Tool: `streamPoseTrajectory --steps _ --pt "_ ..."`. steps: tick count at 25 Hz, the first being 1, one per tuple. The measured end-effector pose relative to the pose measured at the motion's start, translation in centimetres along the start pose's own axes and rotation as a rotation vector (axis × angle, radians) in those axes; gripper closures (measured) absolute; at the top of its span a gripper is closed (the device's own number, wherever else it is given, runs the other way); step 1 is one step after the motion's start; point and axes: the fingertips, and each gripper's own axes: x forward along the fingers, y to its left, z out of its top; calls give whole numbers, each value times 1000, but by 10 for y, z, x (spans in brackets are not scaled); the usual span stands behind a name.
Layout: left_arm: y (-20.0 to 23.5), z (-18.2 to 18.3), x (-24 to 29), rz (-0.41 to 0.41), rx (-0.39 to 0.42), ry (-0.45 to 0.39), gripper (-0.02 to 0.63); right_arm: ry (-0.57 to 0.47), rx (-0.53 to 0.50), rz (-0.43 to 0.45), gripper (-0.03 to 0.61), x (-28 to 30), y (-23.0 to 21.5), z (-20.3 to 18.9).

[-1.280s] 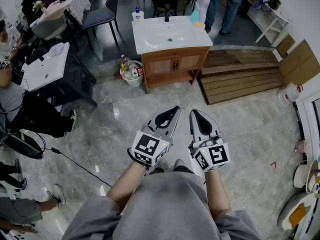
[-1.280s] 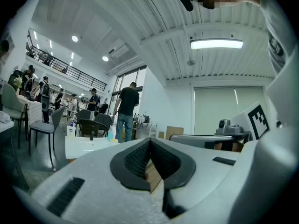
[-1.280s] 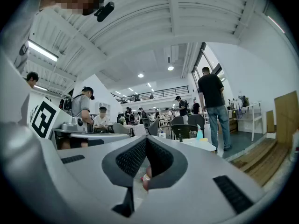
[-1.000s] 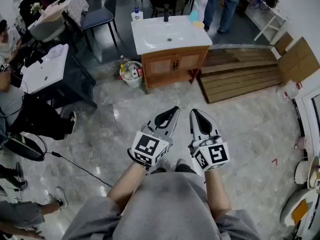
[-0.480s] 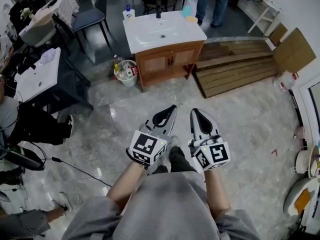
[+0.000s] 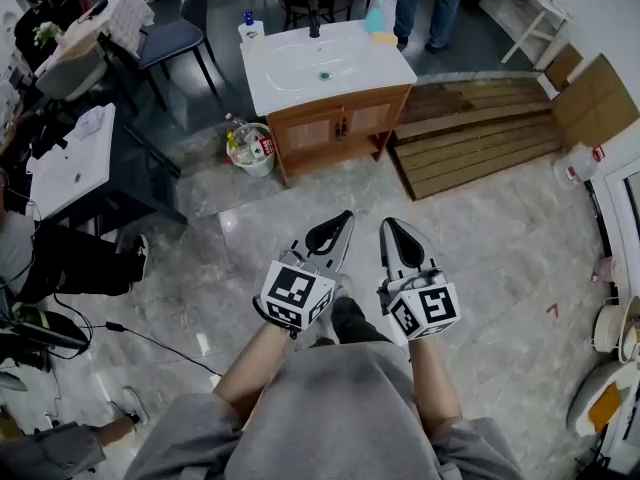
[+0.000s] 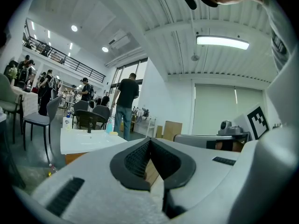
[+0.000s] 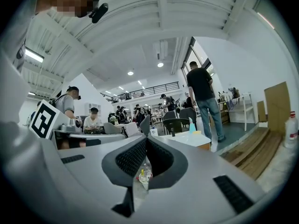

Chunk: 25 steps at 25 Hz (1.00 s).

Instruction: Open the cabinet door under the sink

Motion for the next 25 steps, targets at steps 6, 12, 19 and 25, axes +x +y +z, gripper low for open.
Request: streamPoseTrajectory --steps 6,12,19,25 --pt "24 -5 46 19 -16 34 606 18 28 13 569 40 -38 -2" --pt "47 -7 94 39 -25 62 606 31 52 29 569 77 -79 -3" --pt "63 -11 136 51 -32 93 606 36 87 25 569 103 -119 -4" --pt "67 -14 153 63 -31 113 606 43 113 34 569 113 -135 -7"
